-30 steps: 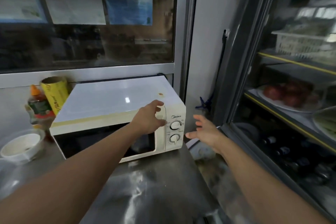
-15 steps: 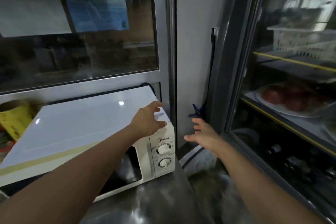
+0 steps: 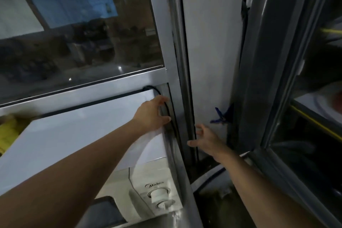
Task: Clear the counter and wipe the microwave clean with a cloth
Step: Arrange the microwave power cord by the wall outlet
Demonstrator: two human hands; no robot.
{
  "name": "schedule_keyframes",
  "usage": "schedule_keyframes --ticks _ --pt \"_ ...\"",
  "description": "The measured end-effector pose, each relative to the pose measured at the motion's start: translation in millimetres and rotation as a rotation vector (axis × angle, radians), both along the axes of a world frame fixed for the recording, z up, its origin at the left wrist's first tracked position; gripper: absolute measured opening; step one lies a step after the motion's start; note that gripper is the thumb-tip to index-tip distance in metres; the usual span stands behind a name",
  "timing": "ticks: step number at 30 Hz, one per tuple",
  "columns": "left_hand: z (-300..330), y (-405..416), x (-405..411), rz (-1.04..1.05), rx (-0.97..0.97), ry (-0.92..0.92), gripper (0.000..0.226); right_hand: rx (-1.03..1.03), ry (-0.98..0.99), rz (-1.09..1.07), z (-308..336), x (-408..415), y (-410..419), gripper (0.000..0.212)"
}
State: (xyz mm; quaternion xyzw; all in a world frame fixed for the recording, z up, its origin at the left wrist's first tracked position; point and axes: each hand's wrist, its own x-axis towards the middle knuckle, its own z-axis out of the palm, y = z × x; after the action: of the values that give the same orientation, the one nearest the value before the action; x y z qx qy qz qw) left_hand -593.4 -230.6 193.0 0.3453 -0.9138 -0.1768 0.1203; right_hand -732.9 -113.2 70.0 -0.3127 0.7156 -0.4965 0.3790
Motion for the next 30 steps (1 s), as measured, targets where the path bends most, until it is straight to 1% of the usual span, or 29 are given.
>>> schedule_keyframes --ticks 2,9,13,18,25,27,30 --pt "-0.2 -10.0 -11.8 0.013 -0.014 -0.018 0.062 -0.011 -0.028 0.020 -9.9 -11.1 -14.4 0.081" --pt "-2.5 -46.8 -32.9 0.057 -0.096 -0.036 0.060 -0.006 -0.033 0.078 -44.1 -42.3 -80.2 0.081" --pt "-4.4 -62.6 -38.2 0.068 -0.129 -0.041 0.059 -0.006 -0.081 0.097 -62.9 -54.2 -117.7 0.078" --pt "-6.8 -78.6 -37.7 0.093 -0.140 -0.036 0.061 -0.019 -0.114 0.121 -89.2 -58.7 -157.7 0.076" --pt "-6.7 -86.1 -34.4 0.095 -0.168 -0.013 0.059 -0.013 -0.164 0.192 -117.4 -53.0 -194.9 0.085" --pt "-7.3 -87.3 -33.7 0.093 -0.172 -0.006 0.058 -0.008 -0.161 0.217 -123.5 -52.1 -198.0 0.081" --pt "-8.1 -86.2 -33.2 0.093 -0.158 -0.010 0.058 -0.025 -0.127 0.223 -129.6 -53.0 -194.8 0.062"
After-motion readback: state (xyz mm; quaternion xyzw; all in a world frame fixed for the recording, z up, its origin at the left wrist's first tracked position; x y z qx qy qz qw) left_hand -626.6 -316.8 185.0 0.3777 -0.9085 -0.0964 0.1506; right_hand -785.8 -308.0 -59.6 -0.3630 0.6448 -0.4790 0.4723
